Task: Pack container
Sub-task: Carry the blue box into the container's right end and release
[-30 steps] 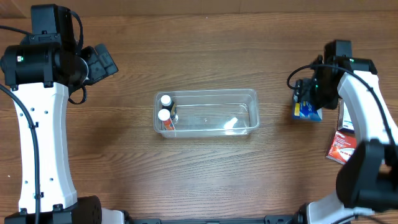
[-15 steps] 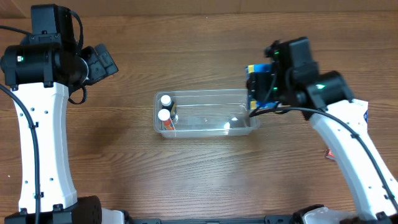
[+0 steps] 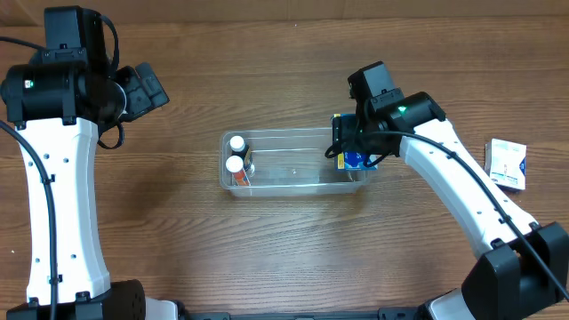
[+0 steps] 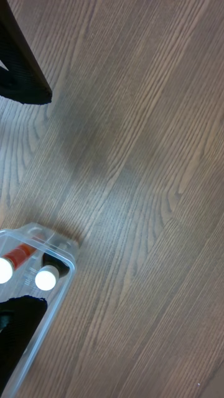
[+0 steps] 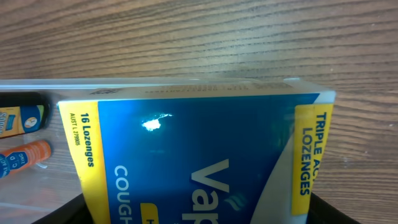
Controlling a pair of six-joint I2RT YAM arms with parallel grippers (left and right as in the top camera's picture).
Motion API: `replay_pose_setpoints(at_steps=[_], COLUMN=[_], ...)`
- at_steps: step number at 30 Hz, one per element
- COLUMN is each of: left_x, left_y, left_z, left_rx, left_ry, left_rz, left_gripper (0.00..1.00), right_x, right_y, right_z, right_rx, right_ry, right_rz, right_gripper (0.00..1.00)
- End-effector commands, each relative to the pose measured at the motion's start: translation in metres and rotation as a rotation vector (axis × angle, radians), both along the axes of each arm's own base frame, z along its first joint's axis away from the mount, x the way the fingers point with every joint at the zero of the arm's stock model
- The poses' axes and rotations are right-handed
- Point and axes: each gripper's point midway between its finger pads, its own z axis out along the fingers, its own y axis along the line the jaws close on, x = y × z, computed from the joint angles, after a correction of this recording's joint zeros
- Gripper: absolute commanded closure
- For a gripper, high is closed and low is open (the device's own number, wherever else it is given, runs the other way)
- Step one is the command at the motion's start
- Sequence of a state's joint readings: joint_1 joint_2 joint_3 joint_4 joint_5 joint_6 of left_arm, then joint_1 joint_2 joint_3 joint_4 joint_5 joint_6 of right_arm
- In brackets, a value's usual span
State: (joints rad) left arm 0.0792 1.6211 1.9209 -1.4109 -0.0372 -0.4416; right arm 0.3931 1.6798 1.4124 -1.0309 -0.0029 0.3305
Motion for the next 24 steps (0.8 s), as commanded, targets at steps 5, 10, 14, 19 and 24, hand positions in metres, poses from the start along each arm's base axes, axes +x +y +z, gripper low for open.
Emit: replay_pose_setpoints(at_steps=[5, 10, 14, 19, 24], left_x=[0.000, -0.001, -0.001, -0.001, -0.001], left_y=[-0.001, -0.001, -0.001, -0.001, -0.001], left_z=[0.010, 0.010, 0.010, 0.010, 0.010], left_rx=[0.006, 0.006, 0.006, 0.006, 0.006], left_ry=[-0.030, -0.030, -0.030, -0.030, -0.030], left_rz=[-0.017, -0.017, -0.017, -0.017, -0.017], left_gripper=[0.00, 0.00, 0.00, 0.00, 0.00], right_x=[-0.003, -0.005, -0.006, -0.010, -0.014], right_y=[0.013, 0.013, 0.012, 0.010, 0.009], right_z=[-0.018, -0.021, -0.022, -0.032, -0.045], right_rx=[0.008, 0.004, 0.001, -0.006, -0.011], right_ry=[0.051, 0.059, 0.066, 0.081, 0.093], right_rz=[0.020, 0.022, 0.021, 0.021, 0.021], right_gripper=[0.27, 0.27, 0.26, 0.26, 0.26])
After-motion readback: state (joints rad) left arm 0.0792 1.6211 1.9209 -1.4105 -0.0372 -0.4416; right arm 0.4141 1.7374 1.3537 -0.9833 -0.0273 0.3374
